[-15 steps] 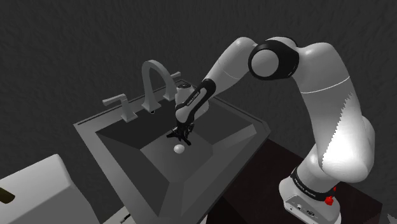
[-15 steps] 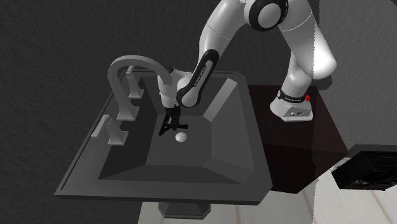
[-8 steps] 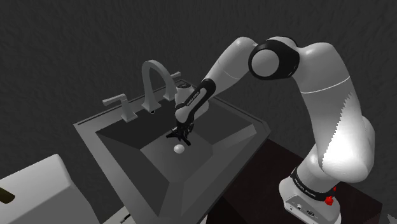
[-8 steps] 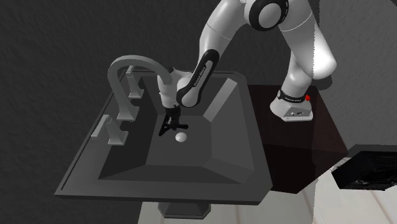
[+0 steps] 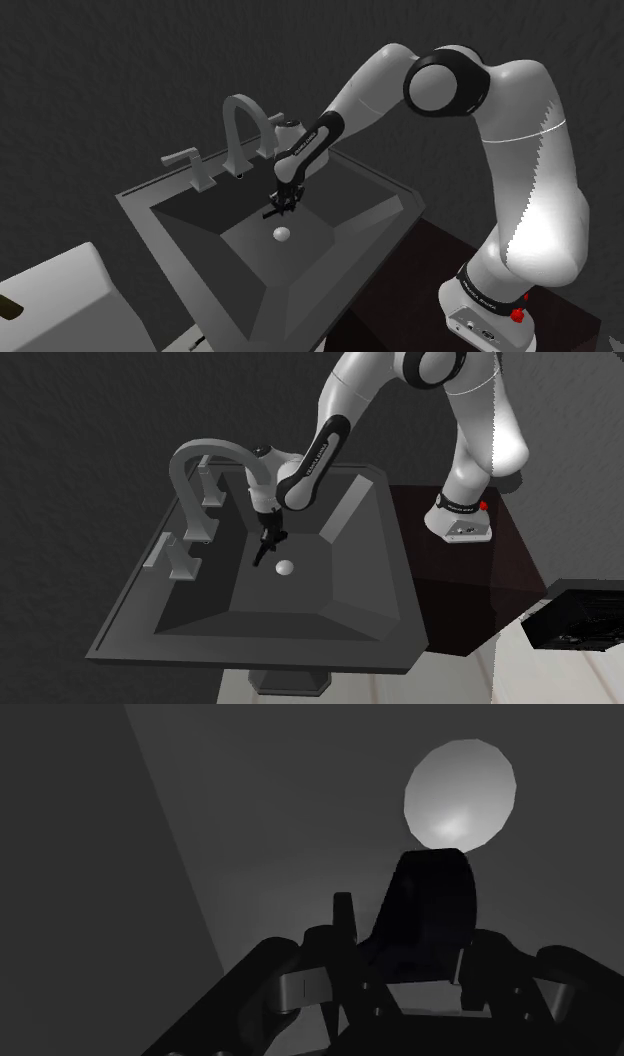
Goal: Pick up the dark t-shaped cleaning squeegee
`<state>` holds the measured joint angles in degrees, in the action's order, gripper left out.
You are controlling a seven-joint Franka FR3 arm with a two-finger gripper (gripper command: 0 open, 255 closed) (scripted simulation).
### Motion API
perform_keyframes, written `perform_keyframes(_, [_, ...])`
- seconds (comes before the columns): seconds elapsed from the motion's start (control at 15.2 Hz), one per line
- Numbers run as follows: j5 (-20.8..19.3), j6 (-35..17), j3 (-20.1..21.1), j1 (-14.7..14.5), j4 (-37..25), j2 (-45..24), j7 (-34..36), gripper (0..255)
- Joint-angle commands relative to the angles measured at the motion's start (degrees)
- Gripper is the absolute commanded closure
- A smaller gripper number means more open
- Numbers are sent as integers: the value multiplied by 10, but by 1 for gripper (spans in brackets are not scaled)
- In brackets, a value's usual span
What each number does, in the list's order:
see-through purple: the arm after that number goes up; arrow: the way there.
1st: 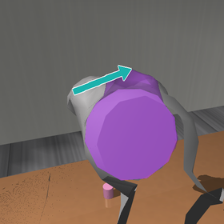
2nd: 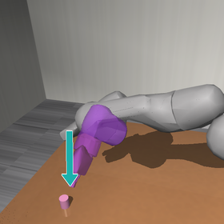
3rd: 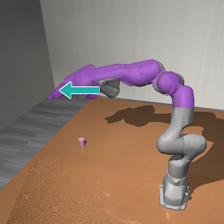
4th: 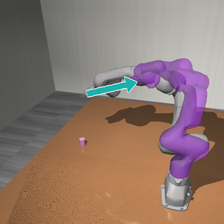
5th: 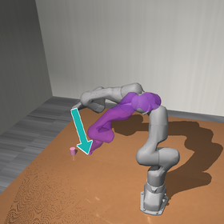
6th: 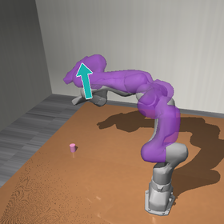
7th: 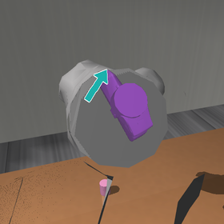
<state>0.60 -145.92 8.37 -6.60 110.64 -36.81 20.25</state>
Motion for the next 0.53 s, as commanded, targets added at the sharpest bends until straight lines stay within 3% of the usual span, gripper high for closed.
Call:
perform_keyframes(0.0, [1, 9, 1, 1, 3, 12, 1, 255])
perform_keyframes(0.46, [4, 36, 5, 4, 9, 45, 1, 255])
